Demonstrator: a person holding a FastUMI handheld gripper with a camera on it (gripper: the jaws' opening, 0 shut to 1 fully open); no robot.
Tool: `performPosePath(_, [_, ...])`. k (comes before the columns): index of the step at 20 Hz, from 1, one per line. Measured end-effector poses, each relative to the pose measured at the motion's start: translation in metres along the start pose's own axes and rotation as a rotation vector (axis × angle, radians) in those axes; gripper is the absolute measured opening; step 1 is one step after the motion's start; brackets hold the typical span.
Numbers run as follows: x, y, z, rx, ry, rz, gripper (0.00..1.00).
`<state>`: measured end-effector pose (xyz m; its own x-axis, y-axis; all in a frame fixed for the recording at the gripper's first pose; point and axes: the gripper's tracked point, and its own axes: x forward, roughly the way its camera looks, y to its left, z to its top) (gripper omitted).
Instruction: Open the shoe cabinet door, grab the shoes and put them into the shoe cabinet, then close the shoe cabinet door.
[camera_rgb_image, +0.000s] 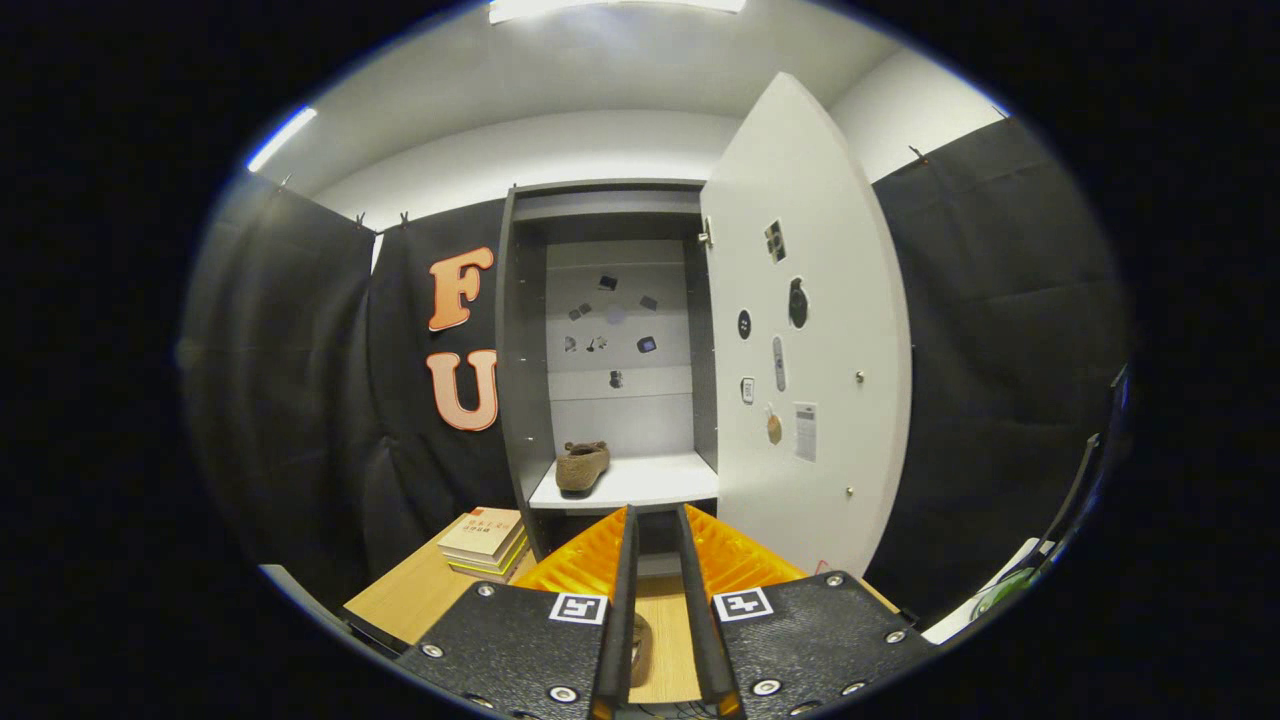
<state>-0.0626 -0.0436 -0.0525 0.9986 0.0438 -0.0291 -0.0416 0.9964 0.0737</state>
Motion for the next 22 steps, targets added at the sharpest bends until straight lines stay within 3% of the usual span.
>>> performPosePath(8, [0.009,0.06,-0.015,0.008,-0.016,0.04,0.25])
performPosePath(22, [0.026,0.071,-0.04,0.001,0.009,0.062,0.27])
